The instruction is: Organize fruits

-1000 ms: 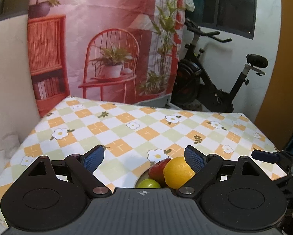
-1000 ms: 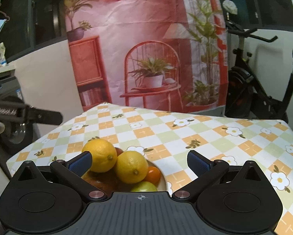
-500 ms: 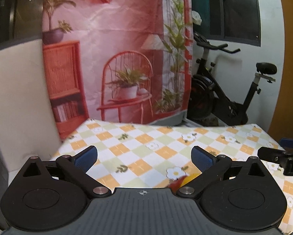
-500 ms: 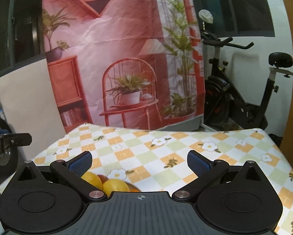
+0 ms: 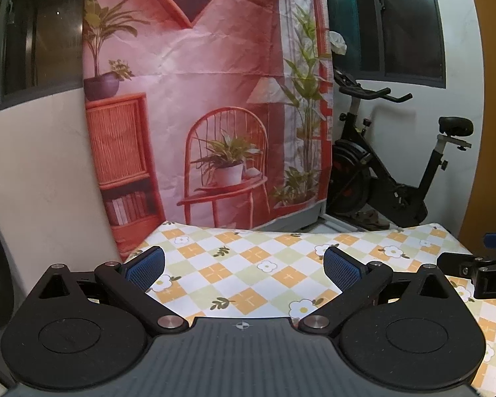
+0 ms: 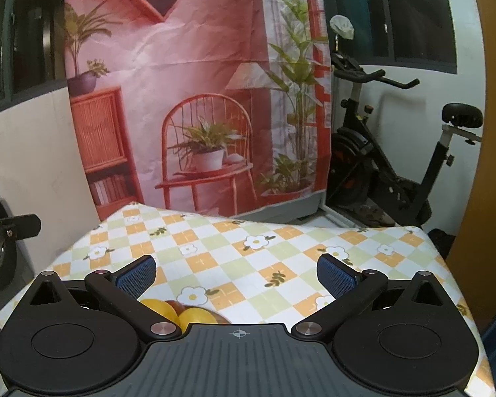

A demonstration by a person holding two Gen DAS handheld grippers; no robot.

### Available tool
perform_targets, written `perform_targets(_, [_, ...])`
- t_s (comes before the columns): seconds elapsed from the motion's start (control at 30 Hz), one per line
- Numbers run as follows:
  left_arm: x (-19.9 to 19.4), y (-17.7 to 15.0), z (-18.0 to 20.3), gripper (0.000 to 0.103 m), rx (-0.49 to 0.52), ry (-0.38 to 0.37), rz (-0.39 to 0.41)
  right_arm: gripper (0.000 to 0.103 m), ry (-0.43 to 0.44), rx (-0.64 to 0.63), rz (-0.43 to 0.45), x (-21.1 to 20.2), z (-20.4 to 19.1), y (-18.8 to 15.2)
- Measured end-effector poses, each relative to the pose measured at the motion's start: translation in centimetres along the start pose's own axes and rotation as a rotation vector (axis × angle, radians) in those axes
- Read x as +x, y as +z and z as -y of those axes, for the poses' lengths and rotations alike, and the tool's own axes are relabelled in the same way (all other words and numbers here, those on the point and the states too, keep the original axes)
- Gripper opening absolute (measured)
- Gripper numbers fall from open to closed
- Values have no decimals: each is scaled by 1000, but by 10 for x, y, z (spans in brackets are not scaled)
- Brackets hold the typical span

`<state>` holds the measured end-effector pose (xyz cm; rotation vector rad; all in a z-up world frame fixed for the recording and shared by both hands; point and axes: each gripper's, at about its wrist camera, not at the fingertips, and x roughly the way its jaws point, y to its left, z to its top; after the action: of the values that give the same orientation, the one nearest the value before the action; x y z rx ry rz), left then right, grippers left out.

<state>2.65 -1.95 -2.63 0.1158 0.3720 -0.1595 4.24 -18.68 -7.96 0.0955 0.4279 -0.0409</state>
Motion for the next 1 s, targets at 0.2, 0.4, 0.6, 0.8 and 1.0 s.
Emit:
perform_targets(0.2, [3,0,-1,103,-17,-21,-15,103,8,1,-13,0,-2,-2])
perform_targets(0.4, [5,-3,-2,103,-24,-19,-33,103,6,1,-27,0,-1,-6])
perform_targets(0.6, [5,-3,-3,103,-21,-24,-38,103,1,3,-41,3,-1,-9])
perform_targets(0.8, [6,-2,-4,103,-27,-35,-42,103,-1,2,-49,4,-1,-10])
perform_targets(1.0, [5,-4,-3,103,-25,-40,-43,103,-4,4,-52,4,-1,-12])
